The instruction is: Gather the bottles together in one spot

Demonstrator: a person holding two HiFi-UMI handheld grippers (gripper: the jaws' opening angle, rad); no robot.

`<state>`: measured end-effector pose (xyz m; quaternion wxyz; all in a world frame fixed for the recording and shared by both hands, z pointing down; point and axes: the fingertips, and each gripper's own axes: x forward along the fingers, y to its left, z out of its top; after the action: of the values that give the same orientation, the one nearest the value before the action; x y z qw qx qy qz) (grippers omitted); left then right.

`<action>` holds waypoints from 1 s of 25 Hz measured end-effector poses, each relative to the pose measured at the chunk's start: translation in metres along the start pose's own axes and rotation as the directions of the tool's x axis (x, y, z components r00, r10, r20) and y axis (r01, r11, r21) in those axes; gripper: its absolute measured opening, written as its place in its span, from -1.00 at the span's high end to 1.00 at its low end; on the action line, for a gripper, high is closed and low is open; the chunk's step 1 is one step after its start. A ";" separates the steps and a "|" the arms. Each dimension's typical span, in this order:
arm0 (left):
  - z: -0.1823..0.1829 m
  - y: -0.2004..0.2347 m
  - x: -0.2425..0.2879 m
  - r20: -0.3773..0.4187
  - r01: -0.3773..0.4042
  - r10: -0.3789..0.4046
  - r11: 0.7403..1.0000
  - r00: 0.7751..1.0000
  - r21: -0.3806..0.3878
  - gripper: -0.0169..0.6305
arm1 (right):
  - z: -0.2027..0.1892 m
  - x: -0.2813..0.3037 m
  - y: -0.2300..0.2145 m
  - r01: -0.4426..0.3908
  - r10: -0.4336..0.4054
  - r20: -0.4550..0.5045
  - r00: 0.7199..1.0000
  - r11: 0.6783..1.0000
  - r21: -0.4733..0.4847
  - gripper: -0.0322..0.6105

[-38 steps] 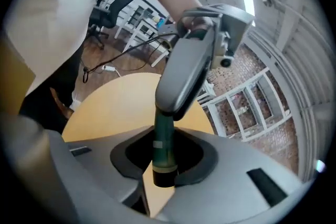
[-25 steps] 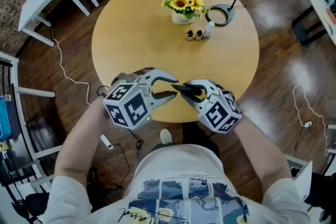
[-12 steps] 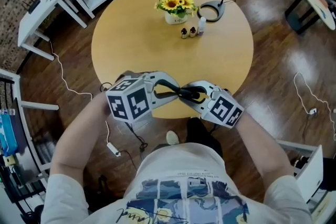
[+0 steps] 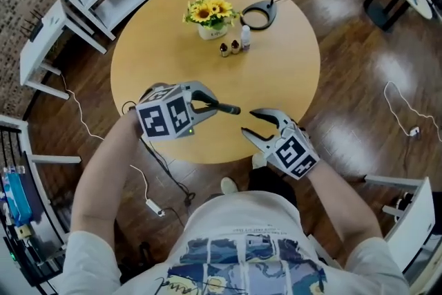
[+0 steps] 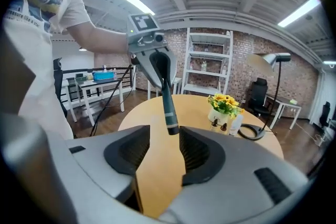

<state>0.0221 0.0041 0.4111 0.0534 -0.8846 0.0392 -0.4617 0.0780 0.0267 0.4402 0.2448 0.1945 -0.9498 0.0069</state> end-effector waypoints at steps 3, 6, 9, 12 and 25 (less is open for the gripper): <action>-0.023 0.041 0.018 -0.112 -0.051 0.046 0.998 0.993 -0.043 0.82 | -0.008 -0.021 -0.024 0.023 -0.023 -0.003 1.000 0.999 0.043 0.27; -0.048 0.079 0.037 -0.228 -0.078 0.058 0.994 0.972 -0.079 0.82 | -0.017 -0.041 -0.050 0.039 -0.040 -0.001 0.999 0.996 0.083 0.27; -0.070 0.112 0.054 -0.324 -0.085 0.048 0.991 0.945 -0.099 0.82 | -0.030 -0.055 -0.079 0.058 -0.059 0.003 0.998 0.990 0.130 0.27; -0.090 0.143 0.069 -0.399 -0.097 0.042 0.988 0.916 -0.118 0.82 | -0.049 -0.063 -0.102 0.063 -0.062 -0.009 0.998 0.981 0.184 0.27; -0.134 0.231 0.120 -0.591 -0.095 0.009 0.989 0.806 -0.114 0.82 | -0.105 -0.090 -0.156 0.113 -0.096 -0.069 0.993 0.942 0.315 0.27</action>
<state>-0.0240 -0.2472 0.5550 -0.0102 -0.6979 0.1099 -0.7077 0.2572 -0.0728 0.4772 0.2351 0.2812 -0.9179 0.1522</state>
